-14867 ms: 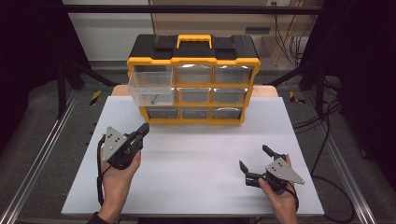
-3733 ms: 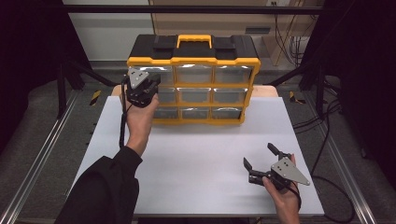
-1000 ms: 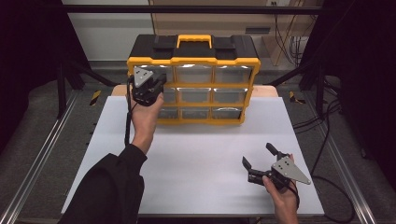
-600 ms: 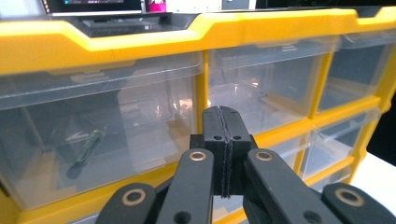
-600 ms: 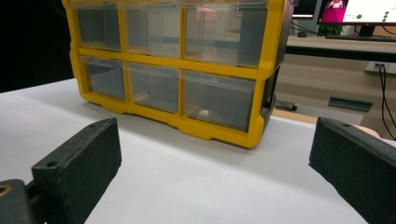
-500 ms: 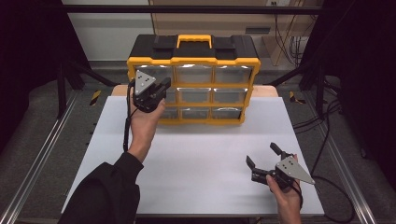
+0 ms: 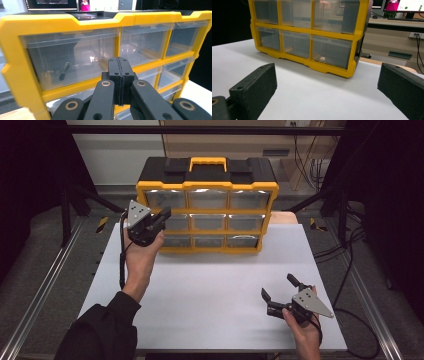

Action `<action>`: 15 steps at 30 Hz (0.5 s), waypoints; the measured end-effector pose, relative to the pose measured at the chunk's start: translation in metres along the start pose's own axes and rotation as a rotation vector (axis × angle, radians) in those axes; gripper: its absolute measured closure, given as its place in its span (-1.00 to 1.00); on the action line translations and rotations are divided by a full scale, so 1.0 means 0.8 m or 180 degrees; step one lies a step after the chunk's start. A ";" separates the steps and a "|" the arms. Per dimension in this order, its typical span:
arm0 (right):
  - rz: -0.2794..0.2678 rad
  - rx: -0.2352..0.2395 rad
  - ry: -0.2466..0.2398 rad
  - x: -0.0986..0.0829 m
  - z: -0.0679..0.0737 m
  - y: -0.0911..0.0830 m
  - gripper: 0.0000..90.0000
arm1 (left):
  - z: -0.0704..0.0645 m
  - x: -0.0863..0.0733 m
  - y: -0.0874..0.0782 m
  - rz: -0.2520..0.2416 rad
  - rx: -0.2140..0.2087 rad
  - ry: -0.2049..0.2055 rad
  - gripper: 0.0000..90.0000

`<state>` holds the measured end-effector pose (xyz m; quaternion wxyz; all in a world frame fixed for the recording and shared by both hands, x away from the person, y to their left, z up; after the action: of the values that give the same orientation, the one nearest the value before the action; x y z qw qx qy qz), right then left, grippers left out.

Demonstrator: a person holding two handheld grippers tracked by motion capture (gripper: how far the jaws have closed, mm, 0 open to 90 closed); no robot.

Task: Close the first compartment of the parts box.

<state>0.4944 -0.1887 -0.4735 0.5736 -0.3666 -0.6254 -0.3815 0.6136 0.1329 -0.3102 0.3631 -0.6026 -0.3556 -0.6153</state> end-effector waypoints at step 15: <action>0.0038 -0.0005 -0.0040 -0.003 0.002 0.002 -0.95 | 0.007 0.001 -0.037 -0.0083 -0.0122 -0.0048 0.99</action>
<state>0.4951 -0.1870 -0.4756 0.5716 -0.3732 -0.6265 -0.3762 0.5902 0.1518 -0.3094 0.3407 -0.6095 -0.3543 -0.6221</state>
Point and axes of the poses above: each handheld gripper's, and its own axes: y roughly forward along the jaws, x roughly out of its top, z roughly to its left, the point moved 10 cm from there along y, roughly forward along the jaws, and after that the axes turned 7 degrees about -z, right-handed, at the moved point
